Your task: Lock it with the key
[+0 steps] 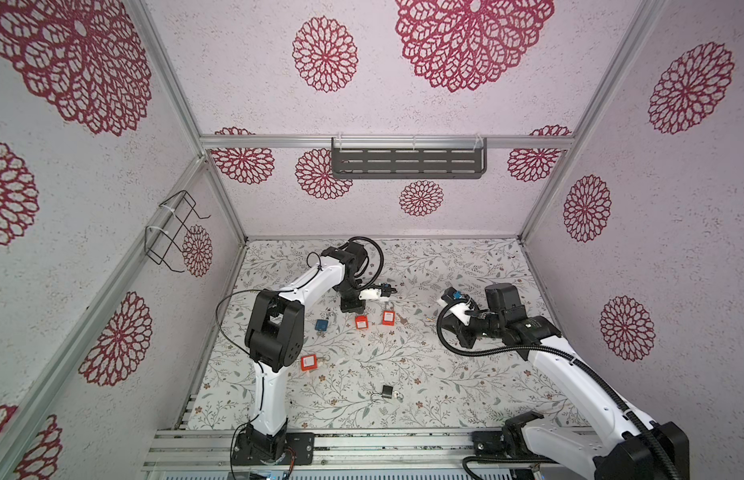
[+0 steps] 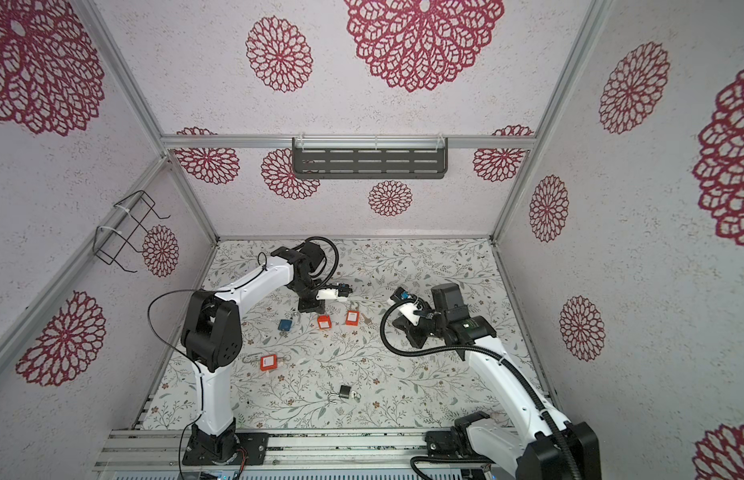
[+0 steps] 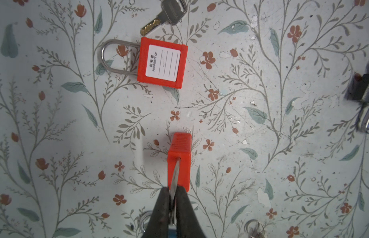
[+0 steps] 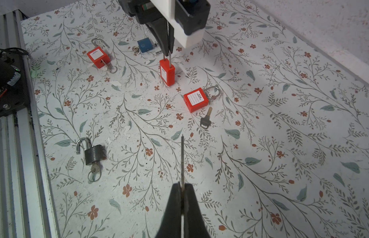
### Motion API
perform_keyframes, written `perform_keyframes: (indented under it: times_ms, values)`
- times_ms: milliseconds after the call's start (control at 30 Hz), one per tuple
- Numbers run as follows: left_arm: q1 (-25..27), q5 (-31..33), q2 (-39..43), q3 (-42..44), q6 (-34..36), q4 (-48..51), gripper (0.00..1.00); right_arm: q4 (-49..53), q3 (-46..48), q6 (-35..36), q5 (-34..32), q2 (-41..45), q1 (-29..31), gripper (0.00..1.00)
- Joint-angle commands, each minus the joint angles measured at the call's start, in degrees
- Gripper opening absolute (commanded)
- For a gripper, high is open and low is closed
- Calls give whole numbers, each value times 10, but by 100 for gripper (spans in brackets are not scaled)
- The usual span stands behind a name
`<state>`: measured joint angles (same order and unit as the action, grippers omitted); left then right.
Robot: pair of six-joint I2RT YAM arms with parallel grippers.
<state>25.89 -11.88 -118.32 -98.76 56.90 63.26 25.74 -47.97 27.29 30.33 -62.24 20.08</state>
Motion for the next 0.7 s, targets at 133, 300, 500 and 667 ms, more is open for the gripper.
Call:
perform_keyframes:
  times_ms: [133, 300, 500, 667]
  values:
    - [3, 19, -16, -13, 4, -31, 20, -16, -1, -10, 24, -18, 3, 0]
    - [2, 40, -23, -11, -1, -62, 21, -17, -6, -8, 28, -32, 3, 0]
    - [2, 53, -34, -8, -7, -92, 22, -17, -10, -7, 29, -43, 3, 0]
    - [1, 65, -44, -13, -23, -120, 22, -20, -10, -7, 31, -51, 3, 0]
